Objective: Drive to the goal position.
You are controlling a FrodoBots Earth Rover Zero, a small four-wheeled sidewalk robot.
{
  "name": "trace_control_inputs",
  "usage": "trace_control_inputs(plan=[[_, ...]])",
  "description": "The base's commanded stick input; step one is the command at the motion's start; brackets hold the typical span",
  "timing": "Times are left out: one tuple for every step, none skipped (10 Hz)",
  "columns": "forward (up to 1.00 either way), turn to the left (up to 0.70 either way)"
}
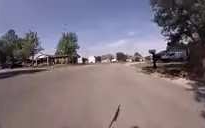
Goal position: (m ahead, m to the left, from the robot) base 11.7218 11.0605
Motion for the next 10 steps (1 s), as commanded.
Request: trace_control_inputs(plan=[[0.69, 0.15], [0.69, 0.03], [0.69, 0.03], [0.69, 0.03], [0.69, 0.03], [0.69, 0.03], [0.69, 0.03], [0.69, 0.03], [0.69, 0.03], [0.69, 0.06]])
